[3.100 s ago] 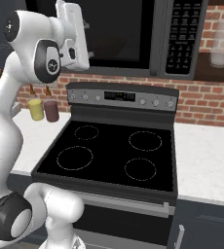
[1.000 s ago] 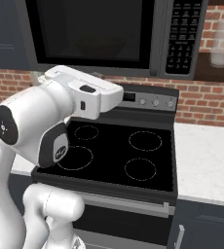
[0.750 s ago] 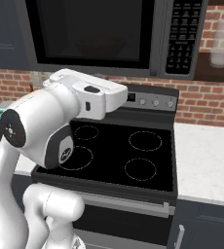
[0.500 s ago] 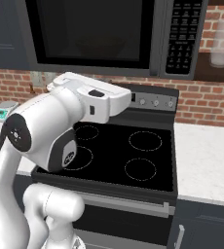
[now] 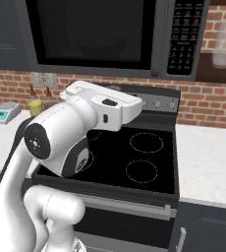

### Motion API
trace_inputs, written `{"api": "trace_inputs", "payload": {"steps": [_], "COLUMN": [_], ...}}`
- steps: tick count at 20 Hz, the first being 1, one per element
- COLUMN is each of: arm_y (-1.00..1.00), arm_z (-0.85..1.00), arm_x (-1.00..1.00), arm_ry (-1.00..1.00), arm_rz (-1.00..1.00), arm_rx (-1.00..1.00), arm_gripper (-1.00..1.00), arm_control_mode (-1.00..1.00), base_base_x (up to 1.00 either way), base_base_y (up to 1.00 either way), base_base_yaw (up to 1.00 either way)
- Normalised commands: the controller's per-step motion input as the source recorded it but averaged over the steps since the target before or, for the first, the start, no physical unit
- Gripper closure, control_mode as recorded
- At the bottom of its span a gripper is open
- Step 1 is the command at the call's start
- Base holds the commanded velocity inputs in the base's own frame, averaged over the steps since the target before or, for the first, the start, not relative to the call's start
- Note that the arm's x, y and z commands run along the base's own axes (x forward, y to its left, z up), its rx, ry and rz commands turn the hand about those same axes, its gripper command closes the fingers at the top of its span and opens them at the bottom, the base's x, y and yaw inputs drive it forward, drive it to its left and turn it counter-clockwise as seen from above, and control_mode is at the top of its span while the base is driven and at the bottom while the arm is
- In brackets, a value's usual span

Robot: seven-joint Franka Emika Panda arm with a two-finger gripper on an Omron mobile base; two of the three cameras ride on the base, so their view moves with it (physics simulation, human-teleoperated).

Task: Open the microwave, place the bowl with waffle inside the microwave, then close the microwave door and turn it on.

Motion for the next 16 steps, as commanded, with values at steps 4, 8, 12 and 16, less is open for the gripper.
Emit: {"api": "trace_inputs", "payload": {"steps": [4, 8, 12, 16], "arm_y": [-0.13, -0.18, -0.18, -0.14], "arm_z": [0.00, 0.00, 0.00, 0.00], "arm_x": [0.18, 0.15, 0.11, 0.07], "arm_ry": [0.00, 0.00, 0.00, 0.00], "arm_rz": [0.00, 0.00, 0.00, 0.06], "arm_rx": [0.00, 0.00, 0.00, 0.00], "arm_gripper": [1.00, 1.00, 1.00, 1.00], "arm_control_mode": [-1.00, -1.00, -1.00, -1.00], "base_base_x": [0.00, 0.00, 0.00, 0.00], "base_base_y": [0.00, 0.00, 0.00, 0.00], "base_base_yaw": [0.00, 0.00, 0.00, 0.00]}}
